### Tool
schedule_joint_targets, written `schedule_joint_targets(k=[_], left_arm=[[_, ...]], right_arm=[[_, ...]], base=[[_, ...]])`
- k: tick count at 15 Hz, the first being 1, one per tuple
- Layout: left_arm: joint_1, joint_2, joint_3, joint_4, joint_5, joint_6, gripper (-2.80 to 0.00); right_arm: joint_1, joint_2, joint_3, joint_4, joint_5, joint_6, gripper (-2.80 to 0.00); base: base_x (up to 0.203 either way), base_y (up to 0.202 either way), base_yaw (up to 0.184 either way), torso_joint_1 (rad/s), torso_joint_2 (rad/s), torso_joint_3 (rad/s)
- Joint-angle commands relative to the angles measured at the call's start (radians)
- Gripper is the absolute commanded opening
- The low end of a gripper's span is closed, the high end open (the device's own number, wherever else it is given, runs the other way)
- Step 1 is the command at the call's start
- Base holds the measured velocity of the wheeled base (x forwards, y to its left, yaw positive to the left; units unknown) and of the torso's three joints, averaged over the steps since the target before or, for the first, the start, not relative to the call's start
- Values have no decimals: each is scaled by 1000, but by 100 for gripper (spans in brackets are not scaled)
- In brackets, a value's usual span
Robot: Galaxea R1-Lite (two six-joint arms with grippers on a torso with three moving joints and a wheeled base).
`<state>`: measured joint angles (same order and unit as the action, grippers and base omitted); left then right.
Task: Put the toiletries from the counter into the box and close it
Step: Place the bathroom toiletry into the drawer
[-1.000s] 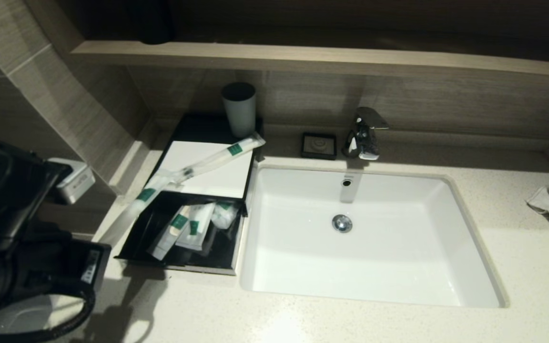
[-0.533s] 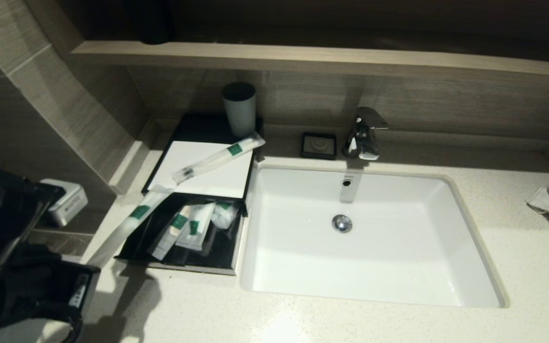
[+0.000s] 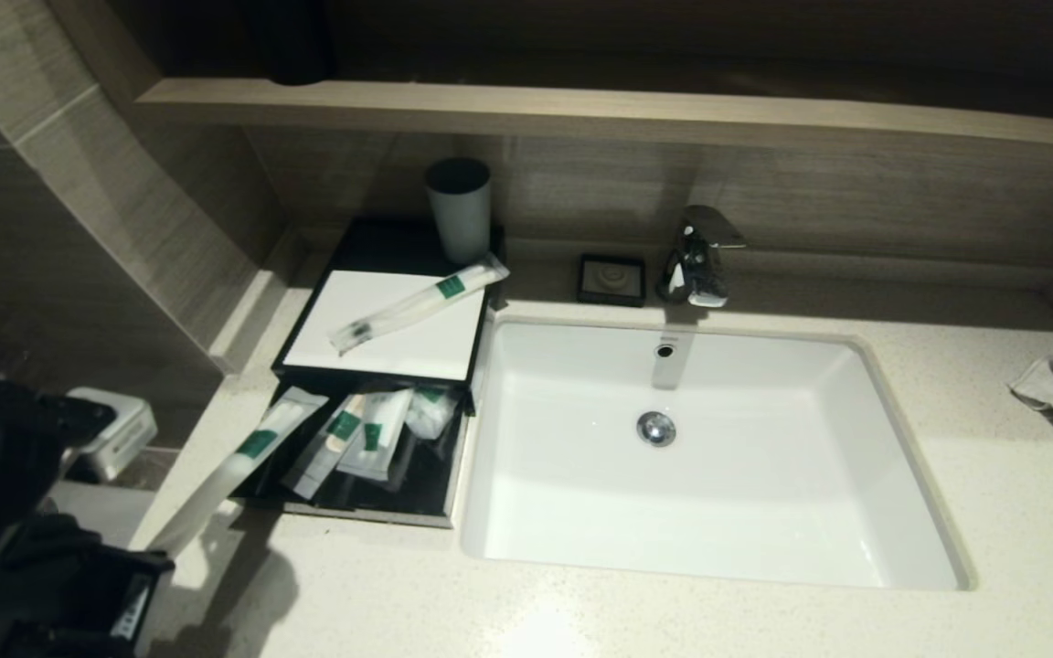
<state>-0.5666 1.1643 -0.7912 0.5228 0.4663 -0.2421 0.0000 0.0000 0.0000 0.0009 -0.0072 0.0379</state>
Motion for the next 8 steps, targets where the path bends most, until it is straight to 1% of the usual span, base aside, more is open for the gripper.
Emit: schedule_joint_targets(k=[1,8], left_arm=[[1,3,16,2,3,0,-280],[1,75,-8,-20,2,-1,-280]], right_arm=[[0,2,0,1,0,0,-280],[0,0,0,1,0,0,-280]], base=[[0,0,0,0,0,0],[0,0,0,0,0,0]])
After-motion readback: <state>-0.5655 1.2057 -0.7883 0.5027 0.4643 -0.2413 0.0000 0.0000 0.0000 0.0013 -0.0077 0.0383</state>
